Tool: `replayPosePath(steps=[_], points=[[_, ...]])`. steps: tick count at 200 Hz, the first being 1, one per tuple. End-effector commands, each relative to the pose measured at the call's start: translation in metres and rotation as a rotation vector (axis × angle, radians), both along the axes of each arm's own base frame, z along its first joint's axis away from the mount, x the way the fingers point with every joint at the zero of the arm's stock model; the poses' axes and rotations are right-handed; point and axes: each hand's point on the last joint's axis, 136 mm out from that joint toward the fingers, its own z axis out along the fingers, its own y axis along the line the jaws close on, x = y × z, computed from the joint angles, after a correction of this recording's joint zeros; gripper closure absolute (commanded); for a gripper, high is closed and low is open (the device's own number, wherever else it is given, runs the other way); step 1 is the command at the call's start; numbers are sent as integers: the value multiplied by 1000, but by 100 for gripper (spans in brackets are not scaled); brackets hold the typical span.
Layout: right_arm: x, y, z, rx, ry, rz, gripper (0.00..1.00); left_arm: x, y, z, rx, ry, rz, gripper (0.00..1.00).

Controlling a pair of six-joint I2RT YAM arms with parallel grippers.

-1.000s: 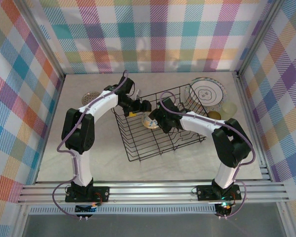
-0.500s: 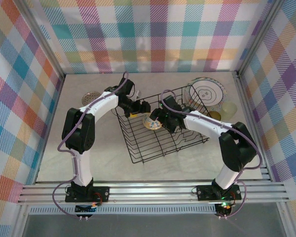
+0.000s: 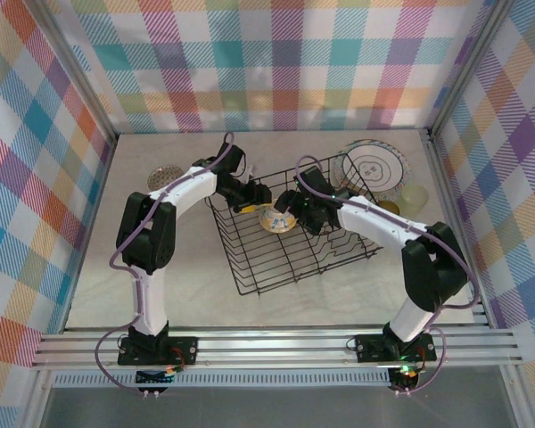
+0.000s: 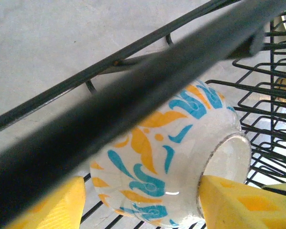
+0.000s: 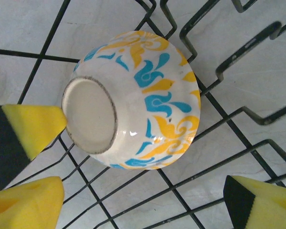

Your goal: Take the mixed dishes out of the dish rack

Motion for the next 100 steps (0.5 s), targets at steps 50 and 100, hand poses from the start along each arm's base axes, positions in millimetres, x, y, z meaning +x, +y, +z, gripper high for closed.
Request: replayPosePath(steps=[50,100], points=[[9,1,-25,-33,78,6,15,-34,-5,-12,-8,57,1,39],[5,-9,-40,-53,103,-34,21,-38,-6,-5,-10,48,0,39]])
